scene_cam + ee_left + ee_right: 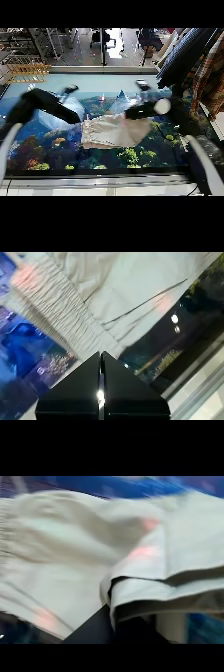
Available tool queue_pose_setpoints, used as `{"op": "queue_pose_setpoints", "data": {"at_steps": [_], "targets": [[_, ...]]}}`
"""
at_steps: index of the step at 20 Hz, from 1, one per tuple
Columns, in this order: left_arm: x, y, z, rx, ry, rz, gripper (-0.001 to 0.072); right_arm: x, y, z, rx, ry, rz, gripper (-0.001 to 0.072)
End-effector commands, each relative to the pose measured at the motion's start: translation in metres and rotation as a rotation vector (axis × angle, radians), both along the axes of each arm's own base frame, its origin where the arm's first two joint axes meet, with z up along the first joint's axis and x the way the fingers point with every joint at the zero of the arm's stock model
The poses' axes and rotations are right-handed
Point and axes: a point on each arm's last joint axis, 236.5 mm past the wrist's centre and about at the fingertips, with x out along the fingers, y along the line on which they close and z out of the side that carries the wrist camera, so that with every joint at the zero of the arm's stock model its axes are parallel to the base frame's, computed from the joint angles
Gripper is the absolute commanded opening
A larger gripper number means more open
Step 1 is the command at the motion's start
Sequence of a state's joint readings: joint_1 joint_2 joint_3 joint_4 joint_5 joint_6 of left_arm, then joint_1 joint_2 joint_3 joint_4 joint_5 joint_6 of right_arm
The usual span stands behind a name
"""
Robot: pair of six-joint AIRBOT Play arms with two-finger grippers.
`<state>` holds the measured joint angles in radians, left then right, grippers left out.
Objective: Fold the clothes and pants, and hang the long-sleeved shirts on hangers.
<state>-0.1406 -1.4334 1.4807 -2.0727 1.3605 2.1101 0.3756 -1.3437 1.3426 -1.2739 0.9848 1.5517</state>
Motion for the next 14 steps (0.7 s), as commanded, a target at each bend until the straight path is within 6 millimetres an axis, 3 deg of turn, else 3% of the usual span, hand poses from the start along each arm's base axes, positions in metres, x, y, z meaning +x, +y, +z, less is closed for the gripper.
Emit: {"op": "queue_pose_setpoints", "data": {"at_steps": [1, 3, 5, 6, 7, 8, 9, 11, 13, 14], "targets": [[-0.012, 0.039, 0.081, -0.027, -0.152, 0.118, 0.0015, -0.023, 0.13, -0.009, 0.113, -0.108, 0.149, 0.0011], [-0.018, 0.059, 0.108, -0.033, -0.217, 0.181, 0.0015, -0.036, 0.178, -0.049, 0.114, -0.093, 0.211, 0.0012], [-0.021, 0.072, 0.121, -0.031, -0.252, 0.215, 0.0015, -0.042, 0.202, -0.082, 0.084, -0.047, 0.262, 0.0028], [-0.021, 0.075, 0.122, -0.031, -0.254, 0.225, 0.0015, -0.042, 0.206, -0.083, 0.072, -0.025, 0.28, 0.0169], [-0.021, 0.075, 0.121, -0.033, -0.249, 0.228, 0.0015, -0.038, 0.198, -0.072, 0.051, -0.017, 0.295, 0.0363], [-0.019, 0.075, 0.118, -0.033, -0.241, 0.227, 0.0015, -0.029, 0.181, -0.054, 0.021, -0.022, 0.304, 0.0476], [-0.018, 0.072, 0.114, -0.033, -0.231, 0.221, 0.0015, -0.015, 0.154, -0.033, -0.006, -0.036, 0.277, 0.0488], [-0.016, 0.062, 0.1, -0.033, -0.194, 0.196, 0.0015, 0.017, 0.073, 0.006, -0.023, -0.04, 0.144, 0.0487], [-0.011, 0.044, 0.073, -0.033, -0.134, 0.156, 0.0015, 0.02, -0.009, 0.009, -0.032, 0.093, 0.035, 0.0487], [-0.007, 0.033, 0.057, -0.032, -0.106, 0.137, 0.0015, 0.012, -0.034, 0.002, -0.008, 0.182, 0.034, 0.0488]]}}
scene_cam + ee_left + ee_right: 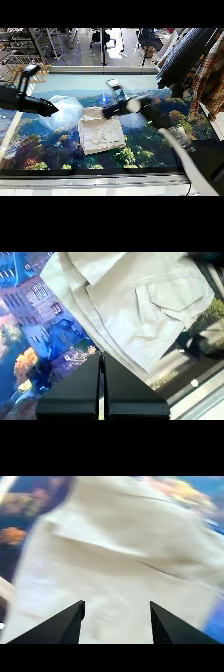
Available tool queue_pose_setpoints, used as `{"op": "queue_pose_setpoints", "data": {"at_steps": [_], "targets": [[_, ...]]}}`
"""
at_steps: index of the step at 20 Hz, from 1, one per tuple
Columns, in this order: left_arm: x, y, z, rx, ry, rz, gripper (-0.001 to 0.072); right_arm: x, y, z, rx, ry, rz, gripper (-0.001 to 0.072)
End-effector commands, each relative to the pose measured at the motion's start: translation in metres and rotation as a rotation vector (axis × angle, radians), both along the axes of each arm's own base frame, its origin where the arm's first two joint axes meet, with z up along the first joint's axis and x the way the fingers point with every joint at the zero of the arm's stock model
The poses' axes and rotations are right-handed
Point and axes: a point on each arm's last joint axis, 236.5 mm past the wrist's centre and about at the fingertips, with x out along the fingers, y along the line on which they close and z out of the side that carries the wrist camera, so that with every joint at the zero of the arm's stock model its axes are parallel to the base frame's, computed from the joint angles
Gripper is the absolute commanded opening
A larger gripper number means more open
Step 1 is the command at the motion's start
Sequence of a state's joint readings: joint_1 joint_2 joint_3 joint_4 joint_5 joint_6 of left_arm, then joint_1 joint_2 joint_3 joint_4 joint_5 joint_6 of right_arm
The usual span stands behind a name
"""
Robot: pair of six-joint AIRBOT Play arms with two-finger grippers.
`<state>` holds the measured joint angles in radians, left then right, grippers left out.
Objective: Fold the clothes and pants, and hang the long-sleeved shirts on hangers.
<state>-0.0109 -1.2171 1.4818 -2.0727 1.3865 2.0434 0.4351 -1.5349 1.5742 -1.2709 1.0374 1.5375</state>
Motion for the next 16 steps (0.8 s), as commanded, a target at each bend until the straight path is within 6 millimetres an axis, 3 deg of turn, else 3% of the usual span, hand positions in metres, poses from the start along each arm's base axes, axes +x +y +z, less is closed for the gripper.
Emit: {"op": "queue_pose_setpoints", "data": {"at_steps": [1, 3, 5, 7, 9, 12, 16], "targets": [[0.011, -0.033, -0.049, -0.001, 0.085, -0.056, 0.0015, -0.024, -0.095, -0.003, 0.045, 0.246, -0.04, 0.0495], [0.021, -0.059, -0.095, 0.009, 0.153, -0.09, 0.0015, -0.029, -0.11, -0.024, 0.196, 0.334, -0.064, 0.0527], [0.022, -0.076, -0.149, 0.027, 0.266, -0.121, 0.0015, -0.032, -0.115, -0.061, 0.293, 0.406, -0.094, 0.0607], [0.018, -0.08, -0.203, 0.047, 0.39, -0.13, 0.0014, -0.032, -0.106, -0.095, 0.352, 0.459, -0.082, 0.0645], [0.012, -0.077, -0.244, 0.053, 0.512, -0.082, 0.0014, -0.023, -0.088, -0.115, 0.451, 0.509, -0.066, 0.0648], [0.008, -0.072, -0.27, 0.055, 0.591, -0.03, 0.0013, -0.006, -0.072, -0.145, 0.519, 0.58, -0.06, 0.0703], [0.006, -0.072, -0.268, 0.055, 0.601, -0.037, 0.0013, -0.004, -0.04, -0.166, 0.523, 0.709, -0.01, 0.0703]]}}
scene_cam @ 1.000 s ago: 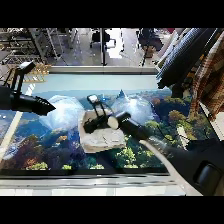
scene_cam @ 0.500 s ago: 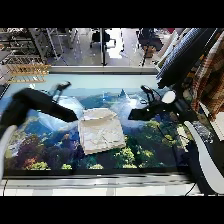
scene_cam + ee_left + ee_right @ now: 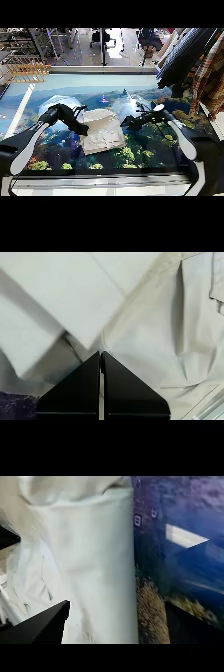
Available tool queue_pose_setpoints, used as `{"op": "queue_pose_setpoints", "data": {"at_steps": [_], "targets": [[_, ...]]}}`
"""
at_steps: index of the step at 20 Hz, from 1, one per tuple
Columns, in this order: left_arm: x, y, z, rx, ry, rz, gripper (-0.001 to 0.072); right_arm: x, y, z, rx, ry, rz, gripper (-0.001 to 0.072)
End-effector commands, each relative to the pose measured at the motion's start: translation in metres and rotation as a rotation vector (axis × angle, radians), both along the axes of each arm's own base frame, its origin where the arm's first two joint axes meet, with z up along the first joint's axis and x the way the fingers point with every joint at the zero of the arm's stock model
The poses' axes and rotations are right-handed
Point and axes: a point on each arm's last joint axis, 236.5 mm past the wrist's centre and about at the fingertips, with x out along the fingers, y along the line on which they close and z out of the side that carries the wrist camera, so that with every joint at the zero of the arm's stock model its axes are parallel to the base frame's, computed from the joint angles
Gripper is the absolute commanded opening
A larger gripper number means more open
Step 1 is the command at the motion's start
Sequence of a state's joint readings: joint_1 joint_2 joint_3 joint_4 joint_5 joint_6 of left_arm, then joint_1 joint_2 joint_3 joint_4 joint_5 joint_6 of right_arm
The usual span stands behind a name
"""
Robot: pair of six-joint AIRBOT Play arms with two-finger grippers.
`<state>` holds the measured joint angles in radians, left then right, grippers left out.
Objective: Fold the clothes and pants, and hang the long-sleeved shirts on hangers.
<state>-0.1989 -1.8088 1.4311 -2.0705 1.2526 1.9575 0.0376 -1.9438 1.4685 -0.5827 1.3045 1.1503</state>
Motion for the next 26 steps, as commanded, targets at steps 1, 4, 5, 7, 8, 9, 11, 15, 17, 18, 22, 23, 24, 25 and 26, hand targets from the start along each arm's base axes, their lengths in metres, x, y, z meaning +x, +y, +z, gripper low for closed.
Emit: {"op": "queue_pose_setpoints", "data": {"at_steps": [1, 4, 5, 7, 8, 9, 11, 15, 17, 18, 22, 23, 24, 25, 26], "targets": [[-0.008, 0.001, -0.009, 0.01, 0.049, -0.001, 0.0013, -0.002, 0.037, -0.013, 0.062, 0.092, 0.076, 0.0702], [-0.016, 0.002, -0.006, 0.01, 0.076, -0.017, 0.0013, -0.004, 0.079, 0.002, 0.098, 0.051, 0.176, 0.0488], [-0.017, 0.002, -0.002, 0.008, 0.076, -0.022, 0.0013, -0.005, 0.089, 0.015, 0.107, 0.019, 0.214, 0.0088], [-0.022, 0.002, 0.021, -0.002, 0.056, -0.051, 0.0012, -0.008, 0.093, 0.053, 0.121, 0.0, 0.265, 0.0013], [-0.025, 0.002, 0.039, -0.011, 0.031, -0.073, 0.0012, -0.006, 0.09, 0.073, 0.112, -0.042, 0.275, 0.0013], [-0.029, 0.003, 0.058, -0.018, 0.007, -0.084, 0.0013, -0.001, 0.081, 0.096, 0.092, -0.097, 0.261, 0.0012], [-0.045, 0.007, 0.103, -0.03, -0.028, -0.119, 0.0013, 0.015, 0.048, 0.143, 0.04, -0.197, 0.174, 0.0012], [-0.104, 0.036, 0.167, 0.026, -0.01, -0.216, 0.0014, 0.028, -0.068, 0.231, -0.003, -0.306, -0.119, 0.0012], [-0.114, 0.045, 0.189, 0.045, -0.072, -0.216, 0.0013, 0.016, -0.145, 0.254, -0.053, -0.334, -0.294, 0.0011], [-0.119, 0.047, 0.2, 0.043, -0.107, -0.21, 0.0014, 0.005, -0.187, 0.258, -0.083, -0.334, -0.396, 0.0012], [-0.137, 0.05, 0.223, 0.037, -0.195, -0.204, 0.0014, -0.076, -0.353, 0.238, -0.184, -0.285, -0.821, 0.0012], [-0.141, 0.051, 0.225, 0.036, -0.202, -0.203, 0.0013, -0.105, -0.391, 0.227, -0.215, -0.277, -0.921, 0.0011], [-0.145, 0.051, 0.224, 0.036, -0.201, -0.203, 0.0014, -0.139, -0.429, 0.212, -0.254, -0.251, -1.041, 0.0011], [-0.147, 0.052, 0.222, 0.037, -0.196, -0.203, 0.0013, -0.169, -0.463, 0.2, -0.261, -0.22, -1.206, 0.0011], [-0.147, 0.051, 0.22, 0.036, -0.192, -0.201, 0.0013, -0.201, -0.488, 0.187, -0.252, -0.196, -1.345, 0.0011]]}}
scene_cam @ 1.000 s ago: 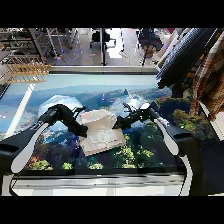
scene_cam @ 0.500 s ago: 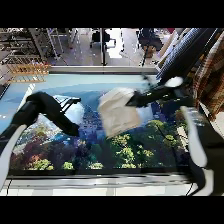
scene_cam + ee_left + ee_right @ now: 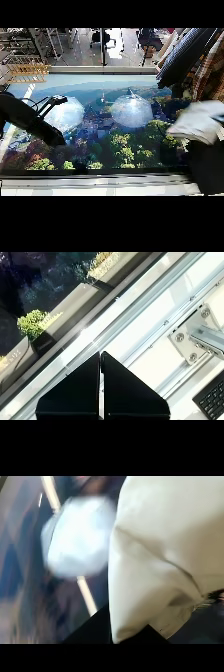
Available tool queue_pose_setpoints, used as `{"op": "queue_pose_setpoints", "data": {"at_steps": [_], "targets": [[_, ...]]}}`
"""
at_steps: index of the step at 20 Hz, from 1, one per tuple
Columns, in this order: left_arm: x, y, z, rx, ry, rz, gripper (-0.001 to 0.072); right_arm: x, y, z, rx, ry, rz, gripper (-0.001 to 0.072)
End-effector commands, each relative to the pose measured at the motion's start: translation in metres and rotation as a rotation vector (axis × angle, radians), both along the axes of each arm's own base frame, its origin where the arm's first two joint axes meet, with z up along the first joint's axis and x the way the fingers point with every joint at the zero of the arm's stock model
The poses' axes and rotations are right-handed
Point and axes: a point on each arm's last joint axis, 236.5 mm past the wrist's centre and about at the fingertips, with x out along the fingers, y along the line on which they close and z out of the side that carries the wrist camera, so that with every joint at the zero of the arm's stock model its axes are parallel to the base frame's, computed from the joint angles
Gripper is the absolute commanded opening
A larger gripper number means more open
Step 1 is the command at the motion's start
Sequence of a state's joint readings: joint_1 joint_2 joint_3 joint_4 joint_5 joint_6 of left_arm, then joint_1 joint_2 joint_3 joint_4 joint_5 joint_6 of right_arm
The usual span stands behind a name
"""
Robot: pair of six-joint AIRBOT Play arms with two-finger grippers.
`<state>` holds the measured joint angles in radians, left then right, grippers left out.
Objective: Fold the clothes and pants, and hang the long-sleeved shirts on hangers.
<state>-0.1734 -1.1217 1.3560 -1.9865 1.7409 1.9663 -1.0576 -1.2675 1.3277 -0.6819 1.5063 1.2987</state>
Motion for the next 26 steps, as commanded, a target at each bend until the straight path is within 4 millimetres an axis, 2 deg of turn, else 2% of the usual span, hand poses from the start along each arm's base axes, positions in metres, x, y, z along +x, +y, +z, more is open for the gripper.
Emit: {"op": "queue_pose_setpoints", "data": {"at_steps": [1, 4, 6, 9, 10, 11, 12, 13, 15, 16, 18, 19, 20, 21, 22, 23, 24, 26], "targets": [[-0.007, 0.002, -0.001, 0.002, -0.009, 0.005, 0.0014, -0.122, -0.09, -0.045, 0.001, 0.038, -0.43, 0.0011], [0.008, -0.001, -0.007, -0.013, -0.055, 0.036, 0.0013, -0.214, -0.097, -0.109, -0.024, 0.243, -0.58, 0.0011], [0.021, -0.004, -0.007, -0.028, -0.104, 0.062, 0.0014, -0.26, -0.102, -0.141, -0.083, 0.375, -0.67, 0.0011], [0.032, -0.006, -0.004, -0.039, -0.145, 0.08, 0.0014, -0.3, -0.097, -0.17, -0.129, 0.54, -0.671, 0.0037], [0.032, -0.006, -0.004, -0.039, -0.148, 0.082, 0.0014, -0.307, -0.1, -0.172, -0.151, 0.568, -0.67, 0.0284], [0.033, -0.006, -0.004, -0.039, -0.149, 0.082, 0.0014, -0.313, -0.103, -0.171, -0.178, 0.586, -0.668, 0.06], [0.033, -0.006, -0.004, -0.04, -0.149, 0.081, 0.0014, -0.314, -0.107, -0.167, -0.191, 0.586, -0.671, 0.0695], [0.033, -0.006, -0.004, -0.039, -0.149, 0.081, 0.0014, -0.311, -0.111, -0.159, -0.199, 0.571, -0.672, 0.0704], [0.034, -0.002, -0.006, -0.022, -0.153, 0.083, 0.0015, -0.282, -0.126, -0.127, -0.214, 0.448, -0.679, 0.0701], [0.035, 0.003, -0.008, 0.002, -0.159, 0.086, 0.0015, -0.252, -0.138, -0.099, -0.231, 0.331, -0.679, 0.07], [0.043, 0.029, -0.016, 0.115, -0.191, 0.098, 0.0015, -0.179, -0.15, -0.039, -0.263, 0.072, -0.639, 0.07], [0.05, 0.049, -0.019, 0.201, -0.223, 0.11, 0.0015, -0.142, -0.143, -0.017, -0.256, -0.03, -0.587, 0.07], [0.06, 0.075, -0.021, 0.309, -0.265, 0.128, 0.0015, -0.105, -0.125, -0.006, -0.24, -0.092, -0.505, 0.07], [0.066, 0.1, -0.02, 0.415, -0.295, 0.14, 0.0014, -0.076, -0.101, -0.008, -0.229, -0.095, -0.405, 0.0697], [0.07, 0.127, -0.017, 0.528, -0.32, 0.152, 0.0015, -0.051, -0.07, -0.02, -0.234, -0.057, -0.271, 0.0638], [0.073, 0.146, -0.012, 0.608, -0.336, 0.159, 0.0015, -0.035, -0.035, -0.039, -0.259, 0.009, -0.118, 0.0522], [0.074, 0.159, -0.008, 0.668, -0.348, 0.164, 0.0015, -0.026, -0.005, -0.058, -0.287, 0.078, 0.013, 0.042], [0.076, 0.173, -0.003, 0.728, -0.359, 0.169, 0.0014, -0.013, 0.046, -0.09, -0.359, 0.178, 0.233, 0.0307]]}}
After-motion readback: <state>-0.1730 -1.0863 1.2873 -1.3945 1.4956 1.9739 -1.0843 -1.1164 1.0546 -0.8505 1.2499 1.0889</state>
